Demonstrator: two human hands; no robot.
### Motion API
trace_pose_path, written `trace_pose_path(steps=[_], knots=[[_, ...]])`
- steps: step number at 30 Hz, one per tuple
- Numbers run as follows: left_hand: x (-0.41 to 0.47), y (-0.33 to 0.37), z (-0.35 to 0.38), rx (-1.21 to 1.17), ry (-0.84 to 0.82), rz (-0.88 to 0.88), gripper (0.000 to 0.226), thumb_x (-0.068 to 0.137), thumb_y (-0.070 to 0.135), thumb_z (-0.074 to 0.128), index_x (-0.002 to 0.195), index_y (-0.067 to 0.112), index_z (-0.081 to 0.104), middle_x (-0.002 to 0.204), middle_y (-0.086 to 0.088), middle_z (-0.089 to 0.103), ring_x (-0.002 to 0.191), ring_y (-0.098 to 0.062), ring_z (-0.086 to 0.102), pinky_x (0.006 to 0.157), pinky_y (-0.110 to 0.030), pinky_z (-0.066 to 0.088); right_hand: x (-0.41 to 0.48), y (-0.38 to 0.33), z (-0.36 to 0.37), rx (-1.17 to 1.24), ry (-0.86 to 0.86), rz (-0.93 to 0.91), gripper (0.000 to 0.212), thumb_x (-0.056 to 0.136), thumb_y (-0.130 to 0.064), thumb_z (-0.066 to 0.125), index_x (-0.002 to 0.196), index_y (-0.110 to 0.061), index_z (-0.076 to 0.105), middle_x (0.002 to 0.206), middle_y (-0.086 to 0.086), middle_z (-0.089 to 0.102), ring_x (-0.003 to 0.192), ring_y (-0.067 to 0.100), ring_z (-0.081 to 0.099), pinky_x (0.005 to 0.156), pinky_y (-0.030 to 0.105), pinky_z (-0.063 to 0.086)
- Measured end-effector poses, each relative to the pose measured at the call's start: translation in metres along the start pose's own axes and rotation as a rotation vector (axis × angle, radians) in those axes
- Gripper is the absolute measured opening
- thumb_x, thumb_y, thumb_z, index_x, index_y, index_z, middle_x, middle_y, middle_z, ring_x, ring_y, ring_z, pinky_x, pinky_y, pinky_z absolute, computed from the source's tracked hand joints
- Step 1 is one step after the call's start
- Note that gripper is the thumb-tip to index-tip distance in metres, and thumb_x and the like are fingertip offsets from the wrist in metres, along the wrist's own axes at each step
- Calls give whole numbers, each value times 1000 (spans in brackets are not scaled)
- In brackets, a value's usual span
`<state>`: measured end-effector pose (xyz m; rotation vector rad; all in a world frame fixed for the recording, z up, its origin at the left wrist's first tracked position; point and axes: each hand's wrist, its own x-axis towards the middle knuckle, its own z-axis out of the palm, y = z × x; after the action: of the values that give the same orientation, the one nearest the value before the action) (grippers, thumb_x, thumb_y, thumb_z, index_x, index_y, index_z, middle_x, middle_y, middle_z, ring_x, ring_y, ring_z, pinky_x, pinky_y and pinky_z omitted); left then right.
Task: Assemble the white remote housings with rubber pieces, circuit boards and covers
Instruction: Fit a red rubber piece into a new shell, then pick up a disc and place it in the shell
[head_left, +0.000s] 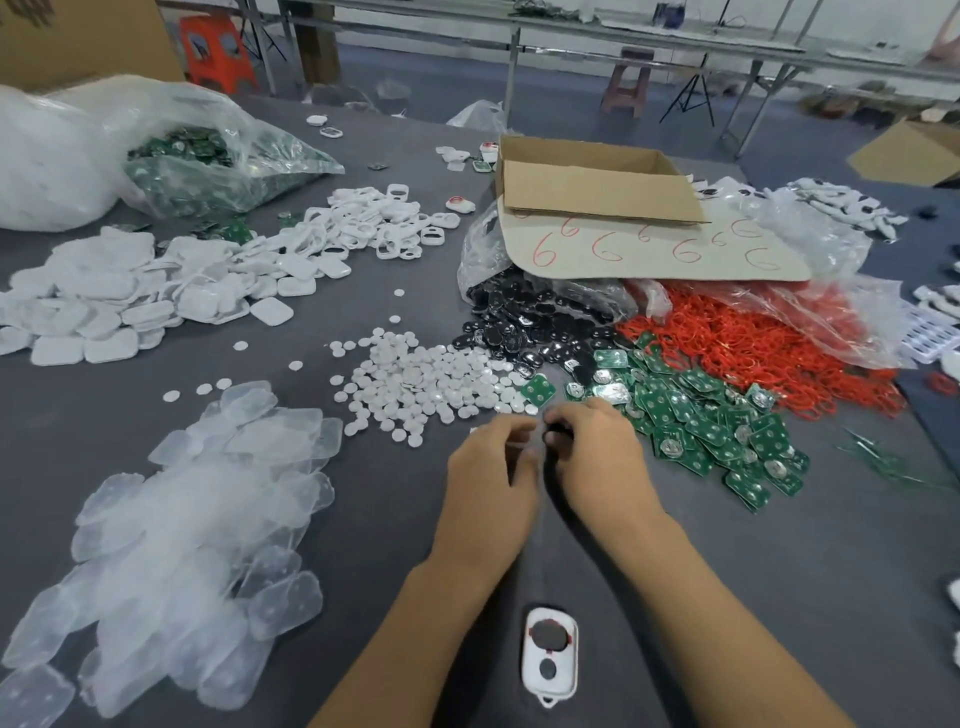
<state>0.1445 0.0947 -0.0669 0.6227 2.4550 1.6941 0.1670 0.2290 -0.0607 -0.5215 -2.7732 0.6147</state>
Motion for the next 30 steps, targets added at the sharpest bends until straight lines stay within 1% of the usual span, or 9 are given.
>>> trace_pose_path(steps=[2, 4, 6, 8, 13, 17, 23, 26, 30], knots=[[-3, -5, -2, -60, 15, -15, 23, 95, 10, 67, 113, 24, 69, 106, 13, 72, 97, 4, 66, 90, -17, 51, -8, 3, -5, 151, 30, 24, 25, 90, 1, 60, 98, -16, 76, 96, 0, 73, 88, 17, 63, 80, 29, 50], [-11, -8, -6, -154, 5, -16, 27, 91, 10, 73, 112, 26, 70, 104, 14, 74, 98, 3, 68, 90, -17, 52, -24, 3, -12, 620, -21, 152, 24, 94, 0, 62, 98, -18, 78, 82, -6, 74, 73, 6, 64, 70, 18, 49], [-23, -6, -10, -252, -38, 22, 28, 89, 9, 76, 110, 28, 72, 101, 15, 76, 98, -2, 71, 88, -17, 53, -46, -1, -20, 1106, -116, 278, 23, 95, 0, 61, 96, -15, 79, 78, -1, 73, 72, 7, 65, 66, 15, 51], [-38, 0, -13, -306, -65, 67, 26, 89, 11, 76, 107, 30, 75, 100, 15, 77, 97, -5, 73, 86, -15, 52, -68, 0, -25, 1304, -137, 333, 25, 93, 1, 60, 97, -14, 79, 87, 8, 75, 81, 14, 69, 72, 17, 55], [-68, 5, -15, -383, -94, 16, 24, 90, 12, 77, 105, 30, 79, 102, 10, 78, 99, -12, 73, 89, -25, 56, -106, 1, -37, 1380, -163, 282, 34, 79, -4, 68, 110, -14, 77, 107, 15, 75, 98, 22, 72, 81, 20, 56], [-84, 10, -19, -455, -155, -12, 22, 93, 9, 72, 107, 23, 79, 103, 7, 79, 100, -12, 74, 86, -19, 54, -127, -1, -37, 1394, -94, 269, 33, 77, -7, 72, 108, -15, 77, 100, 15, 76, 92, 23, 73, 78, 21, 56], [-103, 12, -21, -515, -147, -44, 24, 95, 0, 67, 105, 18, 79, 97, -1, 79, 90, -20, 76, 77, -21, 57, -150, -6, -35, 1354, -49, 258, 22, 82, -18, 71, 103, -15, 78, 90, 14, 76, 85, 20, 74, 75, 21, 56], [-108, 11, -21, -487, -164, -51, 24, 95, 2, 68, 107, 19, 80, 100, 2, 79, 93, -19, 76, 82, -26, 58, -155, -8, -34, 1354, -22, 241, 23, 82, -15, 72, 104, -16, 77, 88, 13, 76, 83, 20, 73, 76, 23, 56], [-112, 7, -21, -354, -136, 13, 25, 90, 3, 73, 102, 23, 81, 100, 4, 74, 84, -19, 74, 77, -28, 58, -160, -10, -31, 1275, -21, 181, 19, 84, -11, 73, 101, -17, 73, 92, 12, 75, 85, 23, 71, 81, 28, 57]])
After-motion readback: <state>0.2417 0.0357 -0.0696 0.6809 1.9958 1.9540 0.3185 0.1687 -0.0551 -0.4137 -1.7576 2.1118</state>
